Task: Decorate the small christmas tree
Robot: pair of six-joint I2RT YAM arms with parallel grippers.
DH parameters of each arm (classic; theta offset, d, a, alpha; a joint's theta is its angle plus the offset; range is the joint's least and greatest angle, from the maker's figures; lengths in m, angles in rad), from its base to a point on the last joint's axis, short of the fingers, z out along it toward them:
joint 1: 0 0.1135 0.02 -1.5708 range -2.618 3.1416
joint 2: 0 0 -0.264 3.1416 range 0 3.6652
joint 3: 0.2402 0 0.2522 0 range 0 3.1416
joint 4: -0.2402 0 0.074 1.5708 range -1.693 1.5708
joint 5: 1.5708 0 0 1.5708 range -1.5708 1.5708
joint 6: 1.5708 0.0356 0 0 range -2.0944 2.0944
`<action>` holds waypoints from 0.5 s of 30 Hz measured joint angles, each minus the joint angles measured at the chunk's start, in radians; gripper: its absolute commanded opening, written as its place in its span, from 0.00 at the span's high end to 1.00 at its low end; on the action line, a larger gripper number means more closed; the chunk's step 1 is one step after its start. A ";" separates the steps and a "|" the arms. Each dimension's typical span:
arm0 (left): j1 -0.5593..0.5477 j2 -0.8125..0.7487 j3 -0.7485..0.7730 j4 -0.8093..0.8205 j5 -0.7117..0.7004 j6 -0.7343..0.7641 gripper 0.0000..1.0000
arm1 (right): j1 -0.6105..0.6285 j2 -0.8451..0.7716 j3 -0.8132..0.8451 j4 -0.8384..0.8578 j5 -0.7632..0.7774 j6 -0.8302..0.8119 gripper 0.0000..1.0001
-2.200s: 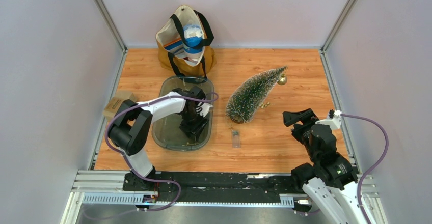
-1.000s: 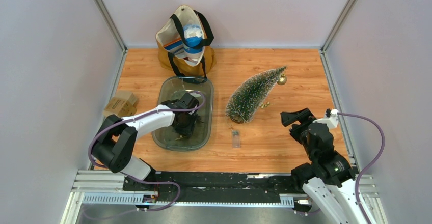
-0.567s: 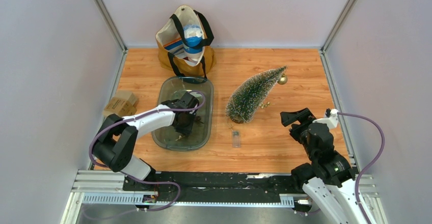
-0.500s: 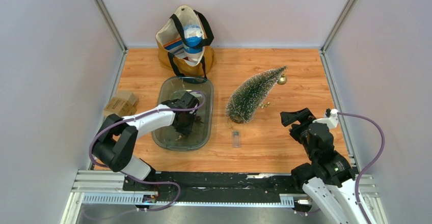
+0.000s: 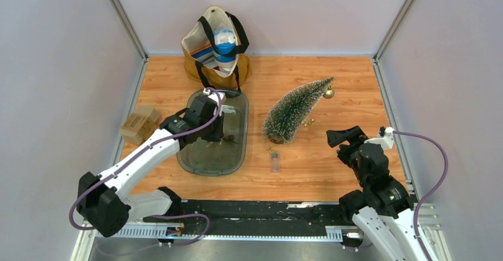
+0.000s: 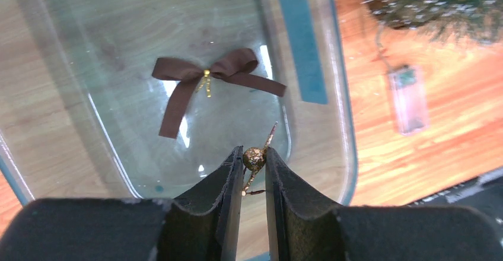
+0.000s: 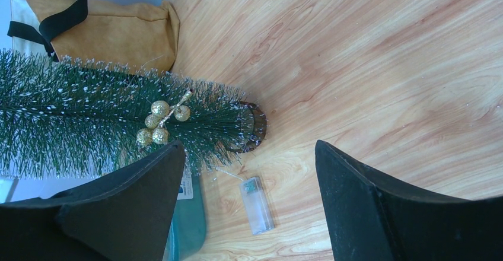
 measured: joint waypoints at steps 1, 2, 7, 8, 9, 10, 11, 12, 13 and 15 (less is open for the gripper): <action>0.000 -0.017 0.002 0.003 0.010 -0.003 0.72 | 0.000 0.000 0.000 0.000 0.000 0.000 0.17; 0.000 -0.033 0.002 0.006 0.022 -0.007 0.72 | 0.000 0.000 0.000 0.000 0.000 0.001 0.17; 0.000 -0.110 -0.008 0.051 0.101 -0.054 0.72 | 0.000 -0.010 0.000 0.000 0.000 0.002 0.18; 0.000 -0.133 -0.014 0.072 0.121 -0.065 0.72 | 0.000 -0.014 0.000 -0.001 0.000 0.002 0.18; 0.000 -0.158 -0.022 0.093 0.141 -0.078 0.72 | 0.000 -0.018 0.000 -0.001 0.000 0.001 0.18; 0.000 -0.188 -0.030 0.119 0.166 -0.089 0.72 | 0.000 -0.024 0.000 -0.001 0.000 0.000 0.19; 0.000 -0.209 -0.036 0.137 0.185 -0.097 0.72 | 0.000 -0.029 0.001 -0.001 0.000 -0.002 0.20; 0.000 -0.233 -0.042 0.160 0.210 -0.105 0.72 | 0.000 -0.036 0.002 -0.001 -0.002 -0.007 0.20; 0.000 -0.250 -0.045 0.177 0.228 -0.109 0.72 | 0.000 -0.044 0.004 -0.001 -0.006 -0.016 0.21; 0.000 -0.278 -0.048 0.216 0.276 -0.117 0.72 | 0.000 -0.061 0.016 0.001 -0.034 -0.042 0.26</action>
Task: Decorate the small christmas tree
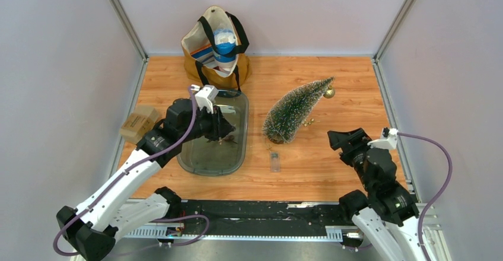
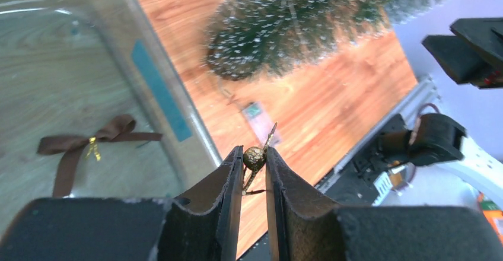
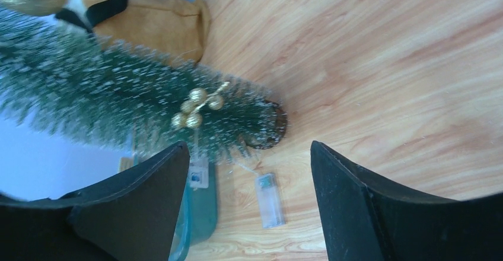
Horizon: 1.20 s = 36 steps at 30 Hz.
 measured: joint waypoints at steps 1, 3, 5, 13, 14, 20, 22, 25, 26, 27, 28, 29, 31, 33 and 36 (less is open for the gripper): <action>0.000 -0.006 0.000 0.014 0.024 -0.002 0.72 | 0.000 -0.006 0.008 0.003 -0.016 -0.014 0.27; 0.000 -0.006 -0.002 0.039 0.072 -0.003 0.73 | 0.000 -0.013 0.030 0.024 -0.072 -0.047 0.32; 0.000 -0.003 -0.008 0.066 0.127 -0.003 0.73 | -0.001 -0.013 0.051 0.054 -0.142 -0.074 0.37; -0.083 0.041 -0.019 0.149 0.259 -0.001 0.73 | -0.001 0.000 0.127 0.126 -0.404 -0.125 0.43; -0.108 0.052 -0.019 0.156 0.264 -0.001 0.73 | -0.001 -0.001 0.134 0.130 -0.423 -0.126 0.44; -0.222 0.130 -0.013 0.208 0.261 -0.005 0.73 | 0.000 0.026 0.162 0.172 -0.540 -0.129 0.48; -0.240 0.138 -0.006 0.214 0.248 -0.005 0.73 | 0.008 0.053 0.163 0.184 -0.558 -0.132 0.48; -0.251 0.137 -0.002 0.246 0.226 -0.009 0.73 | 0.052 0.101 0.163 0.196 -0.557 -0.144 0.51; -0.251 0.137 -0.002 0.251 0.223 -0.010 0.73 | 0.077 0.116 0.163 0.200 -0.550 -0.148 0.51; -0.252 0.137 -0.001 0.260 0.217 -0.013 0.73 | 0.109 0.131 0.163 0.204 -0.537 -0.152 0.51; -0.252 0.137 -0.001 0.264 0.213 -0.013 0.73 | 0.150 0.145 0.163 0.209 -0.517 -0.157 0.50; -0.252 0.137 -0.001 0.268 0.208 -0.014 0.73 | 0.217 0.164 0.163 0.213 -0.479 -0.164 0.49; -0.252 0.135 -0.001 0.273 0.198 -0.017 0.73 | 0.403 0.209 0.168 0.217 -0.359 -0.182 0.44; -0.252 0.130 -0.002 0.275 0.190 -0.018 0.73 | 0.643 0.275 0.182 0.229 -0.192 -0.201 0.40; -0.253 0.119 -0.002 0.276 0.185 -0.021 0.74 | 0.877 0.386 0.204 0.275 0.003 -0.235 0.39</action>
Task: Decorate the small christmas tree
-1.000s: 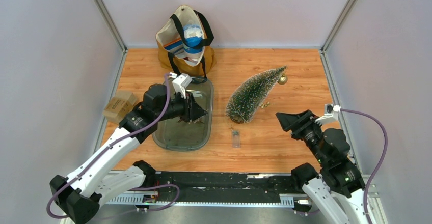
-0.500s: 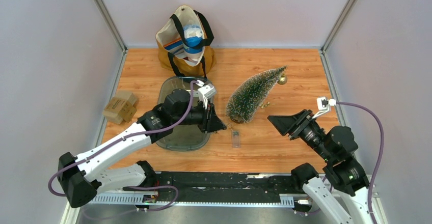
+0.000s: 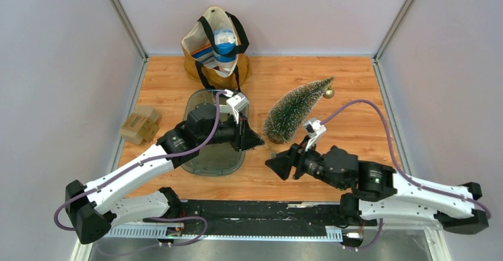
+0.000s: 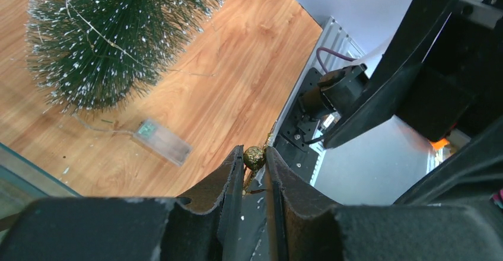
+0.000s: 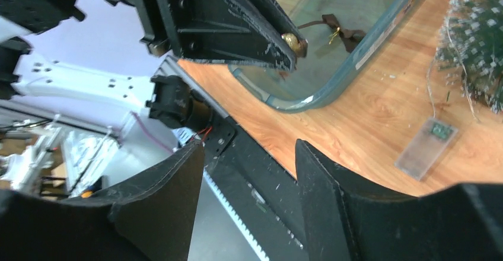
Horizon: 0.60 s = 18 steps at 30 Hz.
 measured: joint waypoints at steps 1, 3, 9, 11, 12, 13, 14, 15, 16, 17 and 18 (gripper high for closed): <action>-0.001 -0.004 0.000 0.000 0.000 0.000 0.74 | 0.039 0.042 0.011 0.023 0.047 -0.009 0.39; -0.004 -0.016 0.000 0.000 0.000 0.000 0.74 | 0.063 0.109 0.024 0.068 0.109 -0.021 0.40; -0.005 -0.052 -0.004 0.002 0.000 -0.003 0.75 | 0.064 0.139 0.021 0.178 0.254 -0.025 0.45; -0.005 -0.066 -0.011 0.005 0.000 -0.003 0.75 | 0.055 0.118 0.018 0.221 0.275 -0.024 0.45; -0.005 -0.071 -0.015 0.005 0.000 -0.003 0.75 | 0.048 0.113 0.018 0.233 0.276 -0.024 0.47; -0.005 -0.075 -0.018 0.005 0.001 -0.003 0.75 | 0.033 0.113 0.018 0.247 0.272 -0.021 0.48; -0.005 -0.076 -0.019 0.006 0.001 -0.004 0.75 | 0.022 0.113 0.018 0.253 0.270 -0.016 0.50; -0.005 -0.076 -0.019 0.007 0.001 -0.004 0.75 | 0.006 0.116 0.018 0.260 0.259 -0.008 0.51; -0.005 -0.076 -0.019 0.007 0.001 -0.004 0.75 | -0.009 0.122 0.018 0.264 0.249 -0.001 0.51; -0.005 -0.076 -0.020 0.008 0.001 -0.004 0.75 | -0.018 0.127 0.018 0.267 0.241 0.006 0.53; -0.005 -0.076 -0.020 0.008 0.001 -0.004 0.75 | -0.026 0.137 0.018 0.269 0.233 0.012 0.54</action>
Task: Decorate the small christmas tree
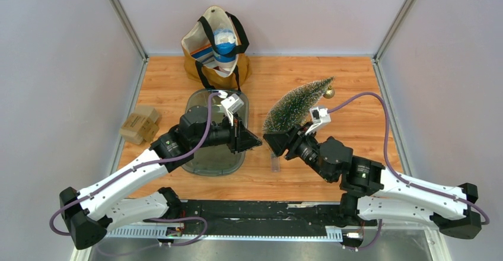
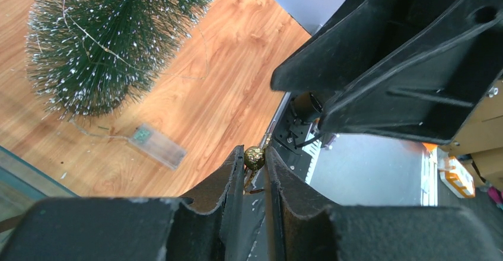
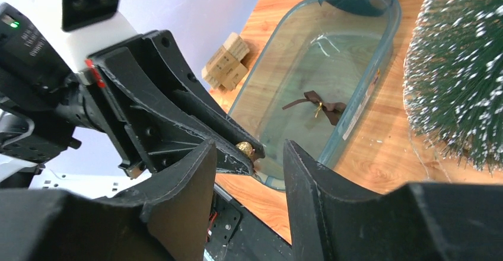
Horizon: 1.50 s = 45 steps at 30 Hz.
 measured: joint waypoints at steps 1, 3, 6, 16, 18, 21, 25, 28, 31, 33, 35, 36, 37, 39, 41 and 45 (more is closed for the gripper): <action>0.000 0.000 0.000 0.000 0.000 -0.001 0.75 | -0.005 0.011 0.000 0.000 -0.008 0.006 0.55; 0.000 0.000 0.000 0.001 0.000 -0.003 0.75 | -0.007 0.029 0.000 -0.001 -0.022 0.017 0.59; 0.000 0.000 0.000 0.002 0.000 -0.003 0.75 | -0.018 0.043 0.000 0.000 -0.050 0.031 0.60; 0.000 -0.003 -0.004 0.004 0.000 -0.003 0.76 | -0.060 0.052 -0.008 0.001 -0.107 0.080 0.68; 0.000 -0.004 -0.004 0.005 0.000 -0.003 0.76 | -0.071 0.053 -0.009 0.001 -0.116 0.088 0.69; 0.000 -0.004 -0.005 0.008 0.000 -0.003 0.76 | -0.089 0.054 -0.011 0.002 -0.134 0.103 0.71; 0.000 -0.004 -0.005 0.011 -0.001 -0.003 0.76 | -0.099 0.057 -0.024 0.013 -0.154 0.116 0.71; 0.000 -0.004 -0.005 0.015 -0.001 -0.003 0.76 | -0.099 0.060 -0.030 0.018 -0.170 0.122 0.71; 0.000 -0.004 -0.011 0.021 -0.002 -0.003 0.76 | -0.100 0.060 -0.034 0.025 -0.178 0.126 0.75; 0.000 -0.004 -0.017 0.026 -0.002 -0.004 0.76 | -0.102 0.065 -0.035 0.026 -0.182 0.126 0.79; 0.000 -0.004 -0.023 0.030 -0.002 -0.006 0.76 | -0.102 0.070 -0.035 0.028 -0.185 0.127 0.79; 0.000 -0.004 -0.026 0.031 -0.001 -0.007 0.76 | -0.102 0.073 -0.035 0.030 -0.187 0.128 0.78; 0.000 -0.004 -0.028 0.032 -0.001 -0.007 0.76 | -0.103 0.074 -0.035 0.031 -0.187 0.127 0.79; 0.000 -0.004 -0.032 0.036 -0.001 -0.008 0.76 | -0.103 0.077 -0.035 0.032 -0.187 0.128 0.82; 0.000 -0.004 -0.032 0.037 -0.001 -0.010 0.77 | -0.104 0.077 -0.035 0.034 -0.188 0.127 0.88; 0.000 -0.004 -0.032 0.039 -0.001 -0.012 0.77 | -0.105 0.077 -0.035 0.041 -0.196 0.126 1.00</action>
